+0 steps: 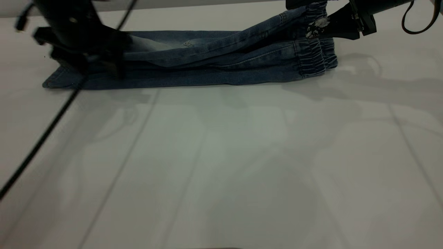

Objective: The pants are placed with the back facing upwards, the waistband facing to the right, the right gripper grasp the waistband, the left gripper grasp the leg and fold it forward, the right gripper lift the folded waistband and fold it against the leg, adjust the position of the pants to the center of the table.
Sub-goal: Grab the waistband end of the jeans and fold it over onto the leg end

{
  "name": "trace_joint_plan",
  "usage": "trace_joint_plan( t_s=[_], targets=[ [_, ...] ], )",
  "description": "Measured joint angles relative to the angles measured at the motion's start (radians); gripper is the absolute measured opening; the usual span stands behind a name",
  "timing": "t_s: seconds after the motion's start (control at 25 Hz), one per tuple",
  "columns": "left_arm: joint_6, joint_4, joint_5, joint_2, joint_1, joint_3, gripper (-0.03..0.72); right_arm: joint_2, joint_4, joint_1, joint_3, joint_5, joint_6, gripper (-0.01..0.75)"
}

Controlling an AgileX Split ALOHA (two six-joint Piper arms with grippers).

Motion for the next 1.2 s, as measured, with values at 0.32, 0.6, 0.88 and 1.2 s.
trace_joint_plan(
  t_s=[0.32,0.6,0.88,1.2],
  targets=[
    [0.021,0.029,-0.467,0.095,-0.016,-0.086,0.529,0.000,-0.010,-0.001,0.000,-0.001,0.003,0.549],
    [0.024,0.028,-0.420,0.082,-0.018,-0.172,0.529,0.000,-0.027,-0.001,0.000,-0.051,0.020,0.549],
    [0.062,0.028,-0.113,0.082,-0.018,-0.172,0.529,0.000,-0.148,-0.001,0.000,-0.282,0.155,0.559],
    [0.073,0.026,-0.072,0.082,-0.021,-0.174,0.529,0.023,-0.213,-0.001,0.000,-0.348,0.217,0.604]
  ],
)
